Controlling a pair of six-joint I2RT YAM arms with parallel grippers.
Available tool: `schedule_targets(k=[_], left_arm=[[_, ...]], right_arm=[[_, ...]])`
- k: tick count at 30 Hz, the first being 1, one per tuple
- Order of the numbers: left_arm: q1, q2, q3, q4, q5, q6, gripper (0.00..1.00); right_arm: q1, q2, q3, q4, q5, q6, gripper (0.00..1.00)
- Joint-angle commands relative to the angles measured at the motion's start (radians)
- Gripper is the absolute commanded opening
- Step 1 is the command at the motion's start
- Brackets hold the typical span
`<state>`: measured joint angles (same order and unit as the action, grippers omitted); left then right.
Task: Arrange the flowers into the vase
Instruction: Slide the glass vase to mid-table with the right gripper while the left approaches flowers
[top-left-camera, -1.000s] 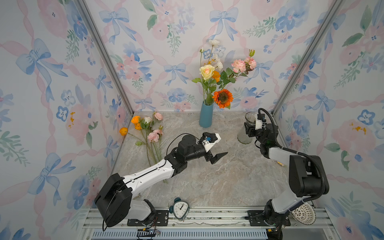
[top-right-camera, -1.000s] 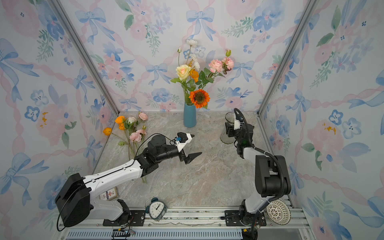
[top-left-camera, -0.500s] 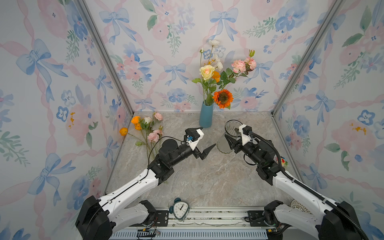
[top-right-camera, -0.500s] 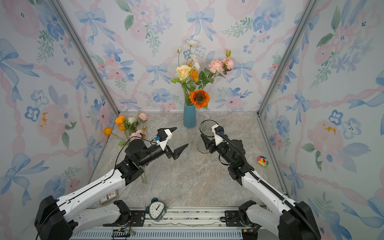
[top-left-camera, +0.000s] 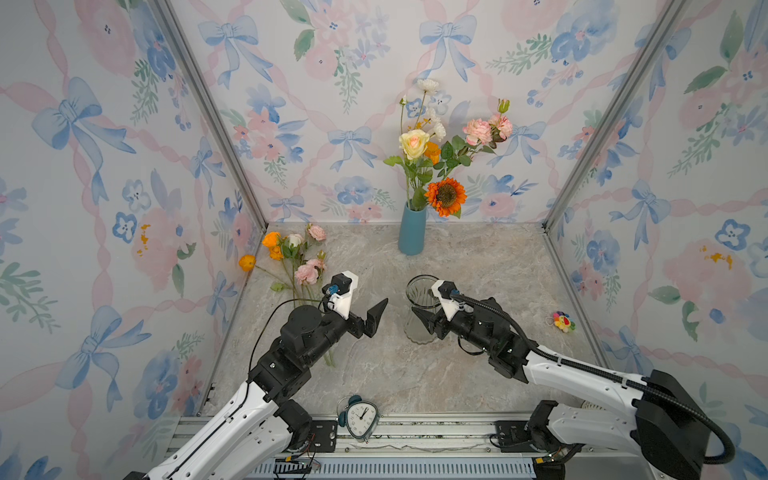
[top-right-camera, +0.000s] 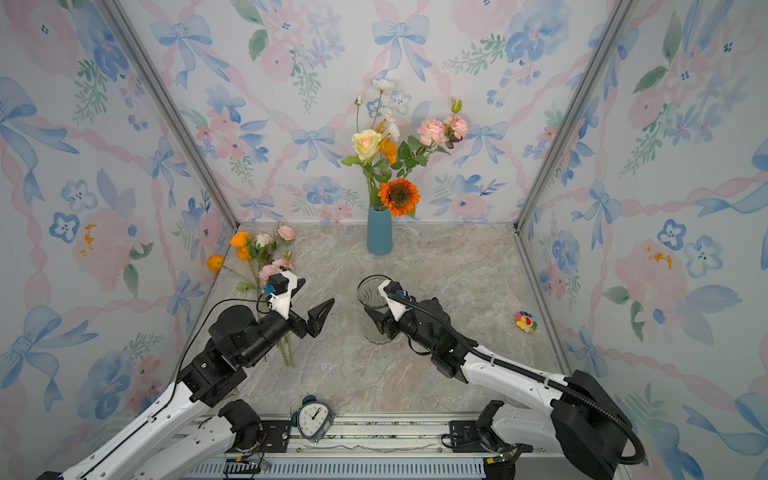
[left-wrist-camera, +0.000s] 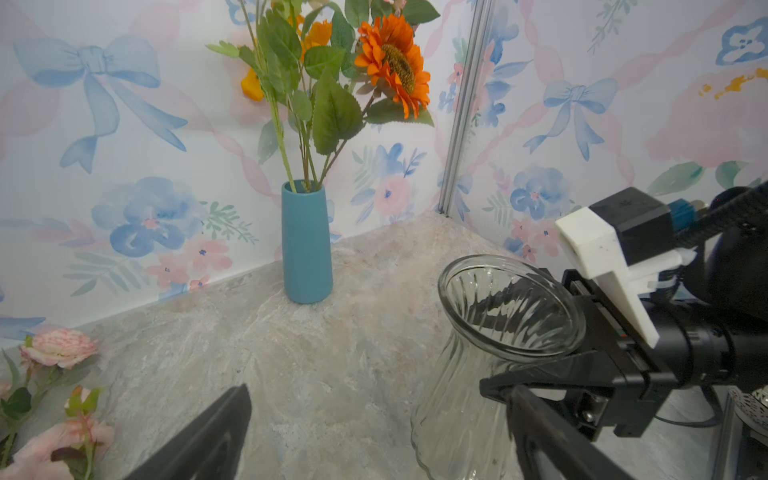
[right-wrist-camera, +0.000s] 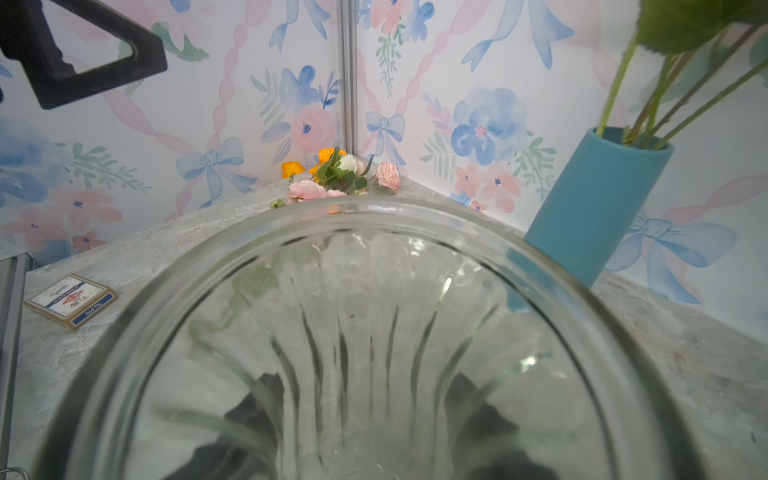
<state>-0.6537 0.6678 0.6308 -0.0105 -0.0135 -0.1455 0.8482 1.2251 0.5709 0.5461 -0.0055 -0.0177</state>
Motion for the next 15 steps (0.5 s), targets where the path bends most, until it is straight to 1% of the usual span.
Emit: schedule_targets(k=[1,5,8,12,15], left_arm=[[0.003,-0.022,-0.037,-0.06,0.019,-0.062,0.98],[0.003,-0.06,-0.089,-0.047,-0.04,-0.056,0.98],[0.004,-0.092,-0.102,-0.038,-0.041,-0.06,0.98],[0.01,-0.082,-0.099,-0.038,-0.048,-0.068,0.98],[0.022,-0.077,-0.099,-0.037,-0.041,-0.071,0.98]], right_arm=[[0.047,0.049,0.024,0.277,0.084,-0.017,0.36],[0.075,0.105,0.034,0.324,0.118,-0.036,0.36],[0.083,0.135,0.041,0.338,0.137,-0.048,0.36],[0.084,0.193,0.035,0.406,0.151,-0.046,0.36],[0.084,0.241,0.039,0.459,0.169,-0.033,0.39]])
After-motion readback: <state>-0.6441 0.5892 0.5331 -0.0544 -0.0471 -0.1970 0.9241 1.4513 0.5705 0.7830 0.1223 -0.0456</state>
